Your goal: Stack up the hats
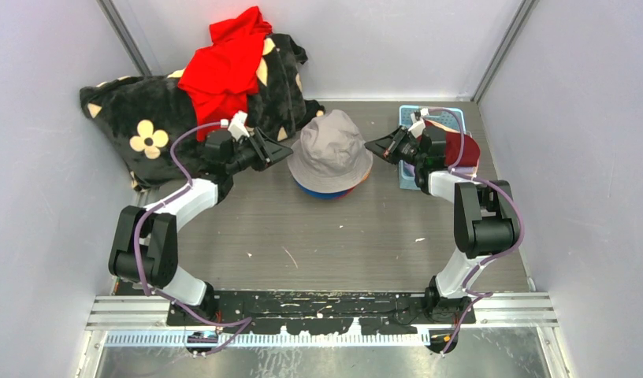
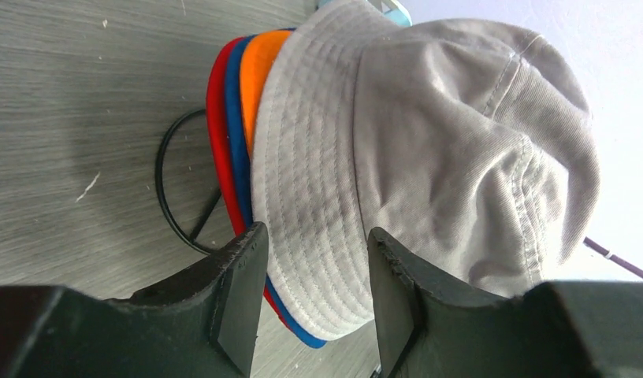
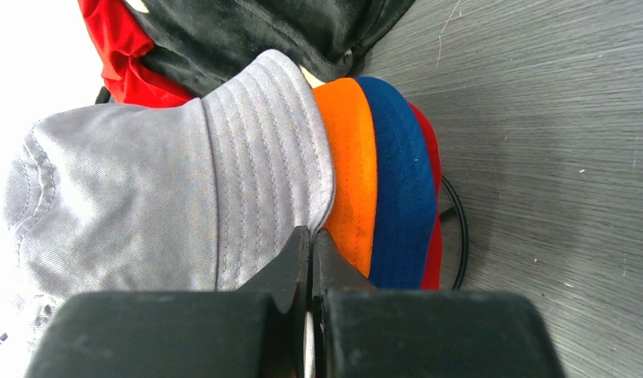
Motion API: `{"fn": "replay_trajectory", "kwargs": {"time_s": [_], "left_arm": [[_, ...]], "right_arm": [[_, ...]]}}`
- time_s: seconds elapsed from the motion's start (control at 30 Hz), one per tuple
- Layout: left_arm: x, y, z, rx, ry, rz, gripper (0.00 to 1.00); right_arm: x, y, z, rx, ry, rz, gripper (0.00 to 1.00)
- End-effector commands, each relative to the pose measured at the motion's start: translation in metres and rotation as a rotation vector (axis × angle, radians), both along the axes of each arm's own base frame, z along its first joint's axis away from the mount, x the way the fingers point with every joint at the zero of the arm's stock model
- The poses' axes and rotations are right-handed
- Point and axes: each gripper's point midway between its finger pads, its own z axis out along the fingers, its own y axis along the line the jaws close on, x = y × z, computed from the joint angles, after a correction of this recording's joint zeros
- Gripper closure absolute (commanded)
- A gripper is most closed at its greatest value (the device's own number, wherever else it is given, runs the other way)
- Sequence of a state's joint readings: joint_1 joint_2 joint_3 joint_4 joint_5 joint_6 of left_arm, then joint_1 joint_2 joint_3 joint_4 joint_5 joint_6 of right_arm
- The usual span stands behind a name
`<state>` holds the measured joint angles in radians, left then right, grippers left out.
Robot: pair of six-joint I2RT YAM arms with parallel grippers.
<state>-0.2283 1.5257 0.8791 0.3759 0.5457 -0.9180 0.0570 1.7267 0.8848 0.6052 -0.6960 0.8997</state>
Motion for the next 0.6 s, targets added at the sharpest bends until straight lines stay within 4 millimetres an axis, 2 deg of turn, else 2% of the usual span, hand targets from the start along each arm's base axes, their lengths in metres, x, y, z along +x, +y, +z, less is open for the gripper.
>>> {"fn": "replay_trajectory", "kwargs": {"time_s": [0.0,0.2,0.57], "left_arm": [[-0.01,-0.009,0.016,-0.01,-0.07,-0.057,0.5],[-0.014,-0.008,0.0,-0.04,-0.021,-0.048,0.49],[-0.008,0.001,-0.004,-0.244,-0.077,0.017,0.48]], "right_arm": [[-0.008,0.001,0.009,-0.013,-0.042,0.019,0.99],[-0.008,0.002,0.011,-0.008,-0.048,0.025,0.99],[-0.008,0.003,0.011,0.001,-0.049,0.032,0.99]]}}
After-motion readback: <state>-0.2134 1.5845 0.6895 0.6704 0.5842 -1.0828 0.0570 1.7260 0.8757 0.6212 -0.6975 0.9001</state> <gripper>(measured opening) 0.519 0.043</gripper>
